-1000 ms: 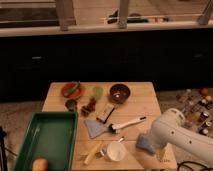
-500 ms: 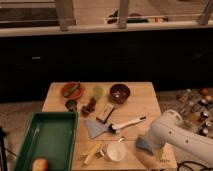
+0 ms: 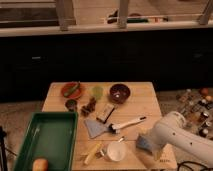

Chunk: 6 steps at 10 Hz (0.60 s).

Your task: Wipe purple bowl with sponge

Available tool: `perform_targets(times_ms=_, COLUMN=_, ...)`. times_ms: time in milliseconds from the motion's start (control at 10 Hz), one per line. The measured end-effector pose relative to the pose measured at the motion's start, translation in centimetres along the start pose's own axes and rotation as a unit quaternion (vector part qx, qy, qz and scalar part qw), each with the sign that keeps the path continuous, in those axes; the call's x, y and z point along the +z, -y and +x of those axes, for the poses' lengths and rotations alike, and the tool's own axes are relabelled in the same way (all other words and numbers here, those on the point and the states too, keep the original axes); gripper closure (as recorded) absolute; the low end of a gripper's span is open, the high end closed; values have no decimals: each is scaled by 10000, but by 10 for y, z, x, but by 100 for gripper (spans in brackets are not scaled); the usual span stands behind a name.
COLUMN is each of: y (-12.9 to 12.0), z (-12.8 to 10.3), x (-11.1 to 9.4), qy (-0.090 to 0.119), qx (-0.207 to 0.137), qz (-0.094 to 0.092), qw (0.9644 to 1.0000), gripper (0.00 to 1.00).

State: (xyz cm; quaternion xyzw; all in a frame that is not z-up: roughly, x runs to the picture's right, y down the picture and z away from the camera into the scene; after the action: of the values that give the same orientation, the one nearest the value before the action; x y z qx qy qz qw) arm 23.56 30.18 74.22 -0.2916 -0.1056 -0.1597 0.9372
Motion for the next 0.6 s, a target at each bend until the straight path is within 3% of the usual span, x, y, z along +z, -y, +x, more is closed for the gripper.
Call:
perform_targets(times_ms=200, y=2, z=4, x=1, qy=119, qx=488, qz=162, qw=9986, gripper=20)
perform_targets(times_ms=600, y=0, z=10, x=6, qy=354, qx=1287, qz=341, qw=9905, gripper=20)
